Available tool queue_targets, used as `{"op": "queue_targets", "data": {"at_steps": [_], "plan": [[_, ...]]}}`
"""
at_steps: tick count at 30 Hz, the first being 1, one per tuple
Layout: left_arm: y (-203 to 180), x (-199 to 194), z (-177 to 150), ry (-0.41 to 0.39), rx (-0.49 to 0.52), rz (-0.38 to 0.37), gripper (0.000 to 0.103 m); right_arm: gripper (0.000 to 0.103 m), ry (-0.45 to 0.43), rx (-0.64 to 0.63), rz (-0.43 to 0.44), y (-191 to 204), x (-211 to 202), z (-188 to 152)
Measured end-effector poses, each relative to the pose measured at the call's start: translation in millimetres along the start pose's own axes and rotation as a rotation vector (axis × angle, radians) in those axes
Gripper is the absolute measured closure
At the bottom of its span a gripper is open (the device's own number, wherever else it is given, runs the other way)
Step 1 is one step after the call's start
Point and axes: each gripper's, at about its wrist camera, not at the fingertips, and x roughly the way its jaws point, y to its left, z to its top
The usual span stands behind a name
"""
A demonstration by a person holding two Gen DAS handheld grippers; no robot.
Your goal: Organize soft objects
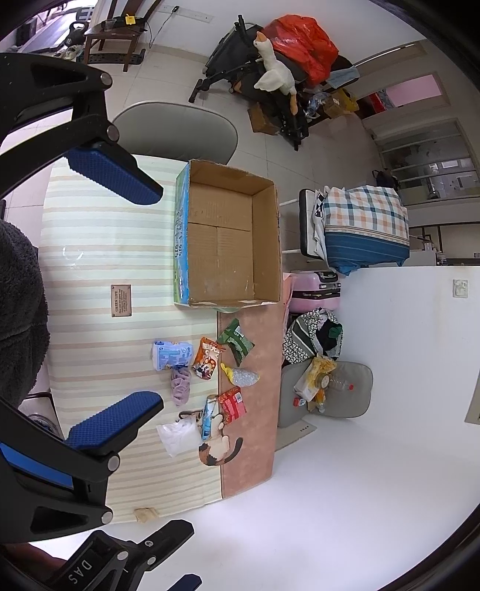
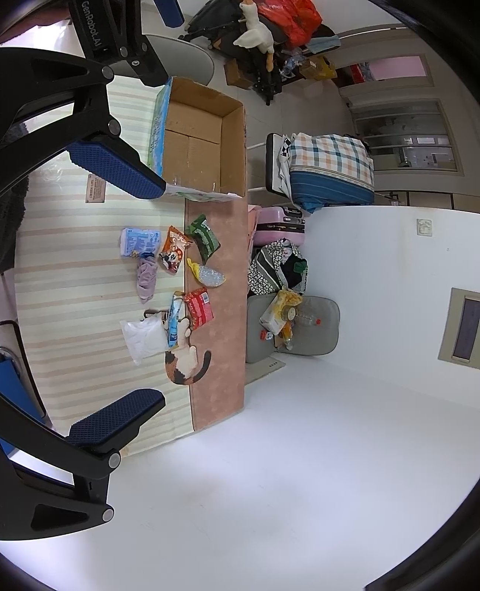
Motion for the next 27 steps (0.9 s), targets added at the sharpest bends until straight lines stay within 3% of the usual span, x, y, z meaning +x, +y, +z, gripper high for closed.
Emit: {"op": "queue_targets", "data": {"at_steps": [27], "plan": [[1.6, -5.6, 10.4, -0.011, -0.002, -0.002, 0.000, 0.000, -0.009, -0.001, 0.003, 5.4, -4.0, 2.4]]}}
